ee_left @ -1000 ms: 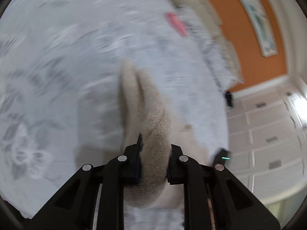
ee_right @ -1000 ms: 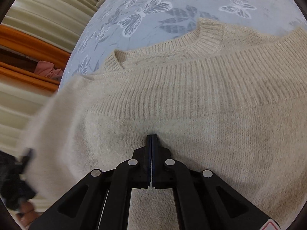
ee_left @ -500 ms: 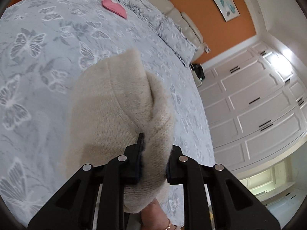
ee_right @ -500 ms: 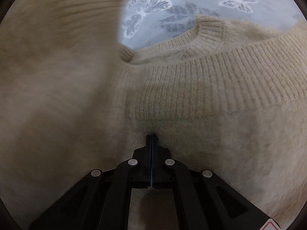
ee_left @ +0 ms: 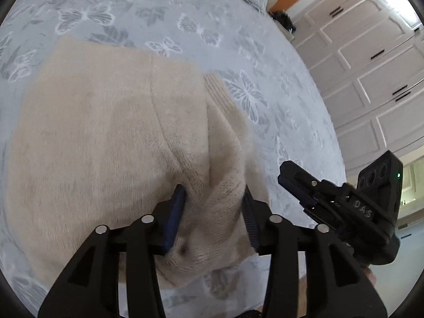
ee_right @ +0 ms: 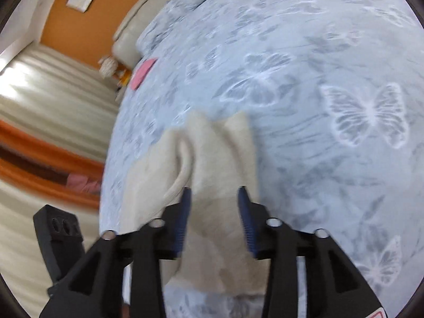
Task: Fold small clothes
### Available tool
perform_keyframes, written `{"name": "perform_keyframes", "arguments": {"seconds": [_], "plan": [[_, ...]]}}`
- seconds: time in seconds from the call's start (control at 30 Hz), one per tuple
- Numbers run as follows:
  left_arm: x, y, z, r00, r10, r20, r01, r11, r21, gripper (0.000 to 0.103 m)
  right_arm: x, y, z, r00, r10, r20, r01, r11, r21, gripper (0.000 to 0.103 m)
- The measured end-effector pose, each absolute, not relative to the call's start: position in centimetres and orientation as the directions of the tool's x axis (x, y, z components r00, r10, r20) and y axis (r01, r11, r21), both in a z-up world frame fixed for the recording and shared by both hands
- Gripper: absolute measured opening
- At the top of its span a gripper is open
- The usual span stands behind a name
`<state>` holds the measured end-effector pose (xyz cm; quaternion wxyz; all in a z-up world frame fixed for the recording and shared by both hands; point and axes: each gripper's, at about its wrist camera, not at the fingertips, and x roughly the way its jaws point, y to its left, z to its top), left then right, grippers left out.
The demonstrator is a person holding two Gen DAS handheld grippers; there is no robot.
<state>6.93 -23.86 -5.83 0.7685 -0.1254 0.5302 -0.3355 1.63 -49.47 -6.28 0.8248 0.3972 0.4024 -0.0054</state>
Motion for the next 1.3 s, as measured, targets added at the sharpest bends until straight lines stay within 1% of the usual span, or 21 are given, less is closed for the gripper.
{"name": "perform_keyframes", "arguments": {"seconds": [0.03, 0.07, 0.1, 0.13, 0.27, 0.37, 0.5, 0.53, 0.57, 0.6, 0.63, 0.67, 0.7, 0.8, 0.87, 0.9, 0.97, 1.03, 1.07, 1.13, 1.3], "plan": [[6.2, -23.0, -5.0, 0.253, -0.659, -0.708, 0.395, 0.738, -0.547, 0.062, 2.0, -48.7, -6.0, 0.670, 0.329, -0.666, 0.303, 0.697, 0.650, 0.054], [5.8, -22.3, -4.2, 0.288, -0.649, -0.704, 0.401, 0.749, -0.527, 0.082, 2.4, -47.8, -5.7, 0.665, 0.341, -0.664, 0.278, 0.713, 0.644, 0.060], [5.2, -21.1, -3.1, 0.348, -0.622, -0.702, 0.409, 0.774, -0.483, 0.089, 3.4, -47.2, -5.3, 0.657, 0.348, -0.669, 0.253, 0.733, 0.631, 0.062], [4.8, -20.3, -2.4, 0.375, -0.617, -0.692, 0.427, 0.778, -0.461, 0.089, 4.0, -46.4, -4.9, 0.649, 0.356, -0.673, 0.235, 0.748, 0.621, 0.066], [3.9, -16.9, -0.5, 0.460, -0.573, -0.678, 0.485, 0.802, -0.349, 0.092, 6.7, -43.1, -4.9, 0.583, 0.399, -0.707, 0.189, 0.781, 0.596, 0.072], [3.9, -15.1, -1.0, 0.478, -0.515, -0.711, 0.470, 0.834, -0.288, 0.092, 8.8, -41.2, -5.8, 0.523, 0.306, -0.796, 0.211, 0.858, 0.468, 0.074], [4.5, -13.7, -3.4, 0.453, -0.465, -0.760, 0.420, 0.864, -0.278, 0.092, 10.3, -39.7, -7.5, 0.452, 0.296, -0.842, 0.229, 0.873, 0.430, 0.075], [4.7, -13.3, -3.9, 0.442, -0.462, -0.769, 0.411, 0.866, -0.285, 0.092, 10.5, -39.2, -7.9, 0.447, 0.294, -0.845, 0.230, 0.875, 0.427, 0.071], [4.7, -13.0, -4.3, 0.431, -0.462, -0.775, 0.405, 0.867, -0.292, 0.092, 10.4, -38.8, -8.1, 0.449, 0.290, -0.845, 0.222, 0.880, 0.420, 0.048], [4.8, -12.7, -4.9, 0.421, -0.458, -0.783, 0.397, 0.869, -0.295, 0.092, 10.4, -38.6, -8.0, 0.451, 0.288, -0.845, 0.213, 0.884, 0.415, 0.032], [4.8, -12.4, -5.2, 0.418, -0.453, -0.787, 0.391, 0.872, -0.294, 0.092, 10.2, -38.3, -7.6, 0.464, 0.277, -0.841, 0.213, 0.887, 0.410, 0.021], [4.8, -12.1, -5.6, 0.418, -0.438, -0.795, 0.380, 0.880, -0.285, 0.092, 10.1, -38.2, -7.0, 0.485, 0.280, -0.829, 0.215, 0.880, 0.423, 0.018], [4.9, -12.2, -5.9, 0.419, -0.428, -0.801, 0.374, 0.885, -0.277, 0.092, 10.0, -38.3, -6.1, 0.514, 0.287, -0.808, 0.214, 0.870, 0.445, 0.018], [4.8, -11.9, -6.4, 0.405, -0.419, -0.813, 0.369, 0.888, -0.274, 0.092, 8.1, -39.1, -2.1, 0.649, 0.337, -0.682, 0.160, 0.817, 0.555, 0.016], [4.6, -11.7, -6.2, 0.409, -0.432, -0.804, 0.378, 0.882, -0.282, 0.092, 6.3, -39.9, -0.5, 0.705, 0.305, -0.640, 0.158, 0.812, 0.562, 0.016], [4.5, -11.6, -6.1, 0.413, -0.437, -0.799, 0.385, 0.879, -0.281, 0.093, 5.5, -40.7, -0.8, 0.714, 0.280, -0.642, 0.179, 0.814, 0.553, 0.016], [4.4, -11.7, -6.1, 0.419, -0.430, -0.800, 0.386, 0.882, -0.271, 0.093, 5.1, -42.0, -3.2, 0.681, 0.239, -0.692, 0.246, 0.816, 0.523, 0.016], [4.3, -11.8, -6.4, 0.419, -0.414, -0.808, 0.377, 0.889, -0.260, 0.093, 5.3, -43.5, -8.0, 0.580, 0.228, -0.782, 0.344, 0.802, 0.488, 0.016], [4.3, -11.9, -6.6, 0.413, -0.409, -0.814, 0.374, 0.891, -0.258, 0.093, 5.0, -43.8, -9.6, 0.558, 0.245, -0.792, 0.362, 0.787, 0.499, 0.016], [4.2, -11.9, -6.9, 0.409, -0.404, -0.819, 0.370, 0.893, -0.256, 0.093, 4.5, -43.9, -9.5, 0.585, 0.272, -0.764, 0.344, 0.770, 0.538, 0.018], [4.4, -11.7, -7.5, 0.407, -0.396, -0.823, 0.350, 0.900, -0.260, 0.093, 4.6, -43.5, -7.7, 0.583, 0.312, -0.750, 0.319, 0.761, 0.565, 0.030]]}}
